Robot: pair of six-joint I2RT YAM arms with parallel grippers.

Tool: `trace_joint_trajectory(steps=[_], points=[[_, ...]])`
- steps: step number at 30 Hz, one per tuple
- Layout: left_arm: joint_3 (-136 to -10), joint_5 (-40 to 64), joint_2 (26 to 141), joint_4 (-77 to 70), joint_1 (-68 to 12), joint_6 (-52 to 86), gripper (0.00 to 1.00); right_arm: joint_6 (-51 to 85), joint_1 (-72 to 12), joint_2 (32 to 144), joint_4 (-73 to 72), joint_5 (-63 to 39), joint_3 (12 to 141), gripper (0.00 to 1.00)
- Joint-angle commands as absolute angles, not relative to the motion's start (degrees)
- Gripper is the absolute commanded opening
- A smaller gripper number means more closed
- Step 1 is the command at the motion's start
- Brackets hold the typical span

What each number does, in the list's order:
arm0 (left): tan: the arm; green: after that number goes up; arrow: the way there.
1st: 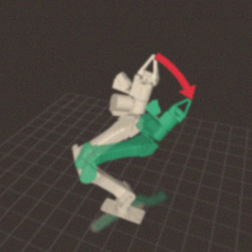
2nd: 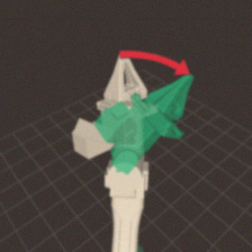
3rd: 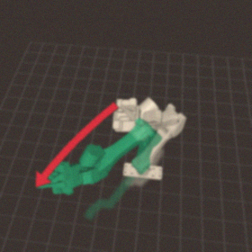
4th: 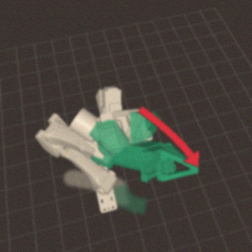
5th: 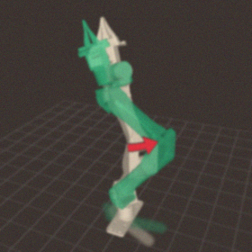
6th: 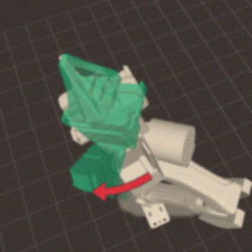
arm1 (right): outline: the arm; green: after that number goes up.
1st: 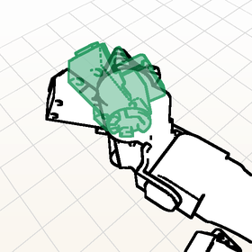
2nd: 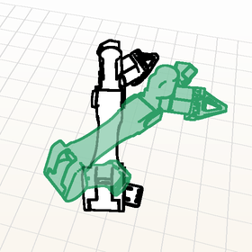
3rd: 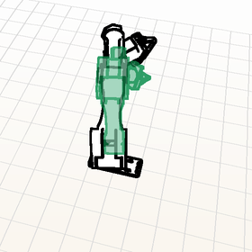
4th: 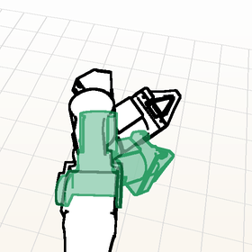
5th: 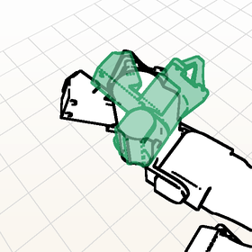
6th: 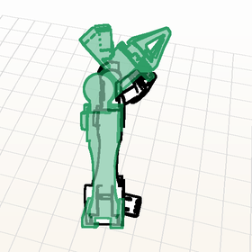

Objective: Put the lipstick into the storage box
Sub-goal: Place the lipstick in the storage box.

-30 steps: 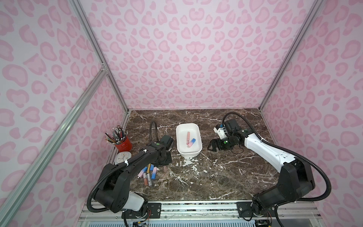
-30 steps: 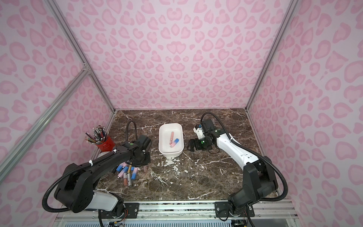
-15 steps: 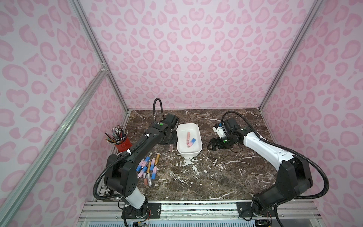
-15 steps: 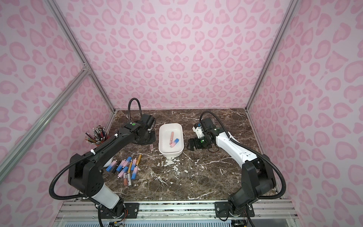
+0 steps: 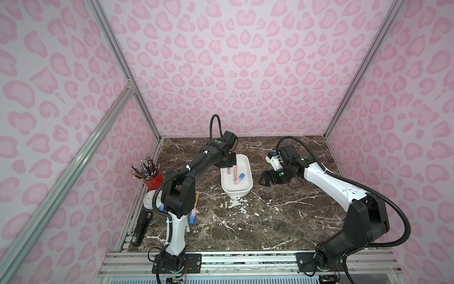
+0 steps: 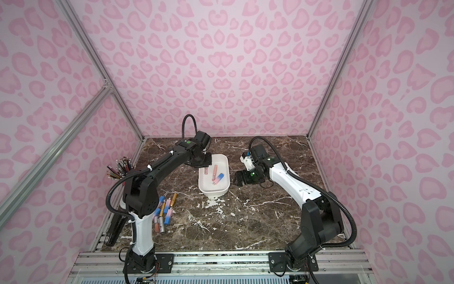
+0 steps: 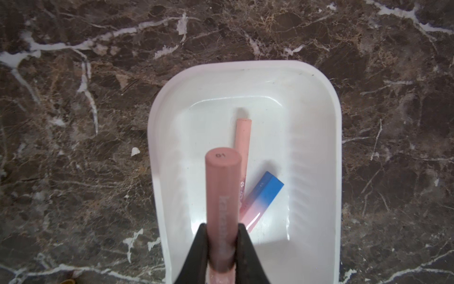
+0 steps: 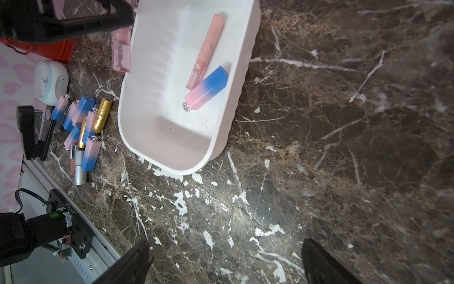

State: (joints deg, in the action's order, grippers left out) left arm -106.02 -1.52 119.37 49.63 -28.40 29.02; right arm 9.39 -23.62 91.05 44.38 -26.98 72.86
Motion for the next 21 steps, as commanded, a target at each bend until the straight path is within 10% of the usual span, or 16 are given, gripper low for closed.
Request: trace_joint_trajectory(steps=[1, 21], points=[[-110.0, -0.3, 123.1, 50.6, -28.3, 27.2, 0.04, 9.0, -23.6, 91.9, 44.9, -25.9, 73.6, 0.99], [-115.2, 2.1, 131.8, 52.2, -27.6, 26.0, 0.15, 5.9, -28.7, 98.8, 47.1, -25.5, 81.4, 0.99]])
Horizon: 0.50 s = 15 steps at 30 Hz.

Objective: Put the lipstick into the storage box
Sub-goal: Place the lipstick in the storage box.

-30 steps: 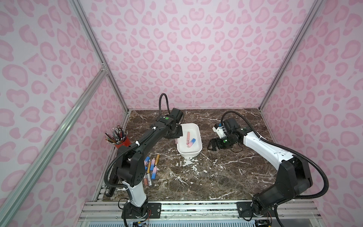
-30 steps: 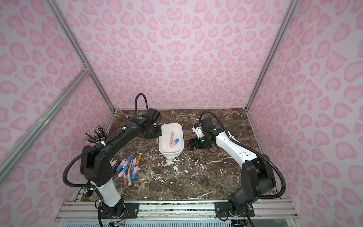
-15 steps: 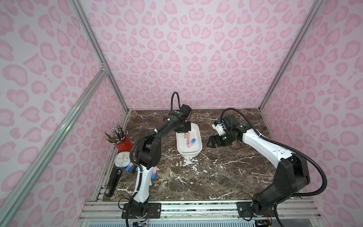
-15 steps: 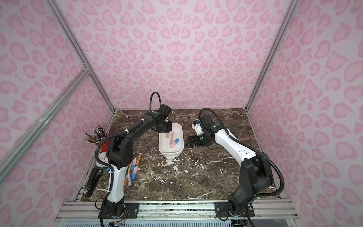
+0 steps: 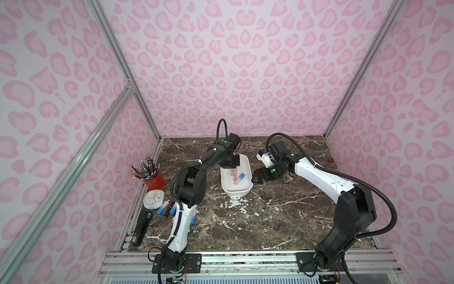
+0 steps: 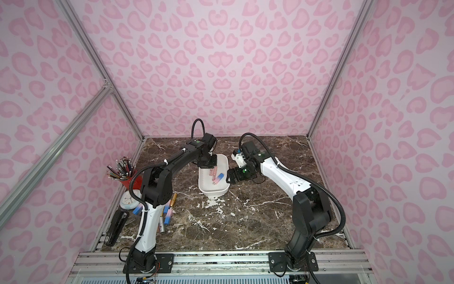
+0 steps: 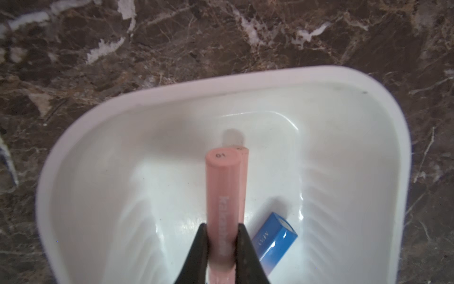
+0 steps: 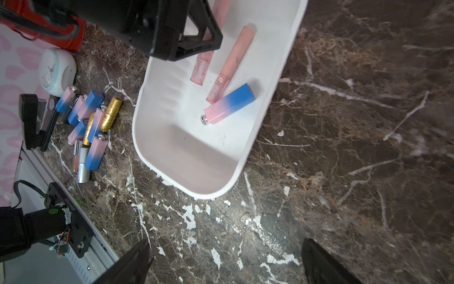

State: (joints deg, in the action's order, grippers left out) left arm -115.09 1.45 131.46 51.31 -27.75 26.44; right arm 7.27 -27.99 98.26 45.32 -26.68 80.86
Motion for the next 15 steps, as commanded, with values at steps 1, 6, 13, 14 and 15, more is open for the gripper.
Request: trace_joint_trajectory(steps=[1, 6, 13, 14, 15], points=[[-115.2, 2.2, 131.8, 52.2, -27.6, 26.0, 0.19, 5.9, -29.1, 98.7, 47.2, -25.0, 81.1, 0.99], [-114.3, 1.8, 129.8, 51.8, -27.6, 26.1, 0.35, 6.2, -29.9, 96.3, 46.3, -25.0, 78.4, 0.99], [-106.0, -2.3, 119.4, 49.4, -27.6, 27.4, 0.43, 5.7, -32.3, 95.4, 46.6, -24.0, 78.9, 0.99], [-104.2, -3.4, 117.3, 49.4, -27.5, 27.5, 0.43, 5.5, -32.8, 95.3, 46.7, -23.7, 78.9, 0.99], [-102.0, -4.7, 114.7, 49.6, -27.3, 27.6, 0.43, 5.3, -33.4, 95.3, 46.9, -23.5, 79.2, 0.99]])
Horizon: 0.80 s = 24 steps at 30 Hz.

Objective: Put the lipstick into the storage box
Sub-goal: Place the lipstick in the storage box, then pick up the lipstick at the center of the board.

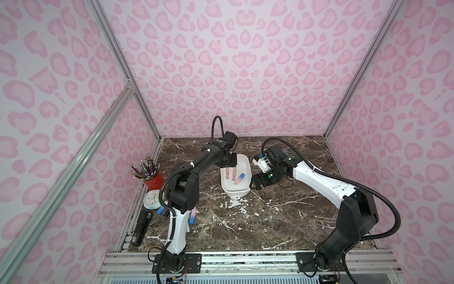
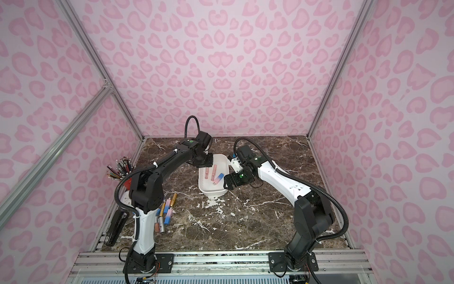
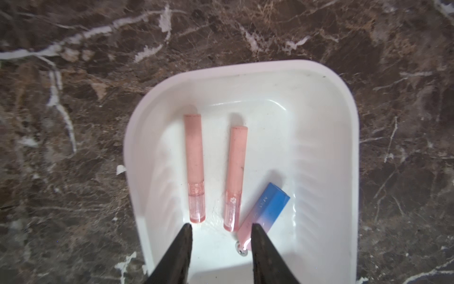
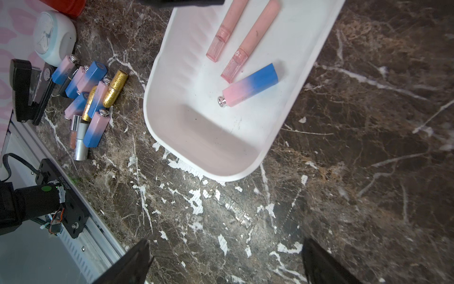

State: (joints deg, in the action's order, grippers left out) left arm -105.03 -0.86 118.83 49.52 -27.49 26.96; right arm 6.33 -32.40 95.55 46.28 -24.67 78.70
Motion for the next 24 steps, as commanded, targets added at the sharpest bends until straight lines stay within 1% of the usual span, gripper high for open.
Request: trace_joint_trajectory(steps=[1, 5, 7, 10, 12, 14, 18, 24], points=[[-99.5, -5.8, 111.9, 49.6, -27.1, 27.7, 0.43, 5.1, -34.0, 95.4, 47.0, -23.3, 79.3, 0.99], [-86.8, -9.5, 101.2, 49.5, -25.6, 28.5, 0.44, 5.1, -36.4, 94.7, 46.3, -22.5, 78.6, 0.99], [-78.4, -11.3, 95.4, 48.2, -24.9, 29.0, 0.44, 5.0, -37.4, 94.4, 46.0, -22.0, 78.3, 0.99], [-67.1, -11.9, 89.0, 47.0, -23.9, 30.1, 0.44, 5.1, -38.7, 94.2, 46.0, -21.4, 77.9, 0.99], [-61.8, -11.5, 86.5, 45.5, -23.3, 30.4, 0.44, 5.6, -39.3, 93.7, 45.1, -21.8, 76.9, 0.99], [-58.4, -11.5, 85.0, 44.6, -22.9, 30.8, 0.44, 6.3, -39.9, 93.3, 44.1, -22.2, 75.9, 0.99], [-55.5, -12.0, 84.7, 42.1, -22.4, 30.2, 0.44, 7.5, -41.4, 93.2, 43.0, -22.5, 74.7, 0.99], [-55.3, -11.4, 88.7, 38.6, -20.5, 28.1, 0.43, 9.1, -43.0, 93.2, 41.6, -22.6, 74.2, 0.99]])
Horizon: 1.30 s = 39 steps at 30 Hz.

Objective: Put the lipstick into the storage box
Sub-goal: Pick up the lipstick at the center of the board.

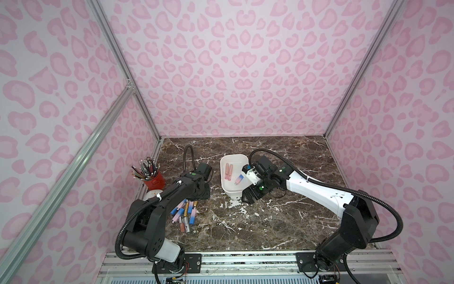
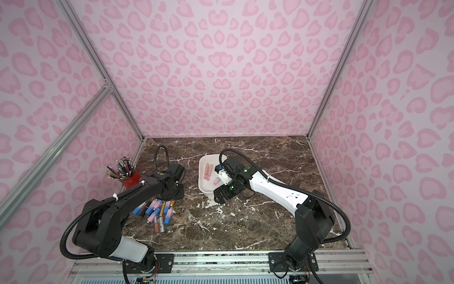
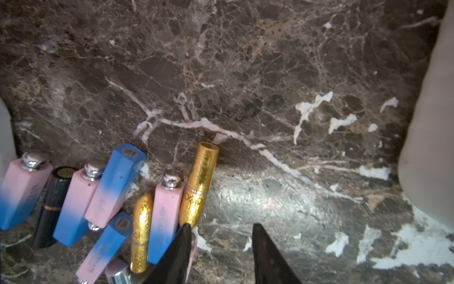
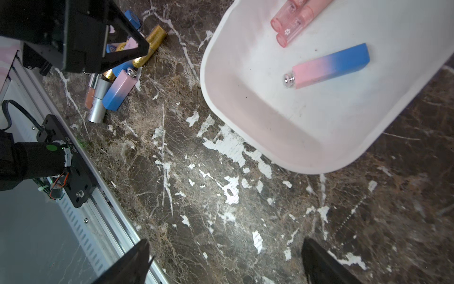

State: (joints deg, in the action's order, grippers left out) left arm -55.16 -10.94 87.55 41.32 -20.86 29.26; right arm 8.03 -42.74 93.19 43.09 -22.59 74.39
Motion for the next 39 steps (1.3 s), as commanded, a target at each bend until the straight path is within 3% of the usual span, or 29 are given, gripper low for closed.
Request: trace_joint_trajectory(steps=[1, 28, 31, 39], points=[[-55.3, -11.1, 89.2, 38.1, -20.3, 27.8, 0.44, 9.4, -43.1, 93.2, 41.5, -22.5, 74.2, 0.99], [-54.1, -9.2, 95.3, 35.8, -19.1, 25.8, 0.4, 11.7, -43.9, 92.8, 42.1, -21.4, 74.2, 0.99], [-54.0, -8.6, 95.3, 35.7, -19.1, 26.2, 0.38, 11.0, -44.0, 93.0, 42.5, -21.9, 74.5, 0.99], [-54.5, -6.8, 96.2, 35.7, -19.1, 27.7, 0.16, 7.8, -46.8, 93.4, 43.1, -18.3, 76.6, 0.99]])
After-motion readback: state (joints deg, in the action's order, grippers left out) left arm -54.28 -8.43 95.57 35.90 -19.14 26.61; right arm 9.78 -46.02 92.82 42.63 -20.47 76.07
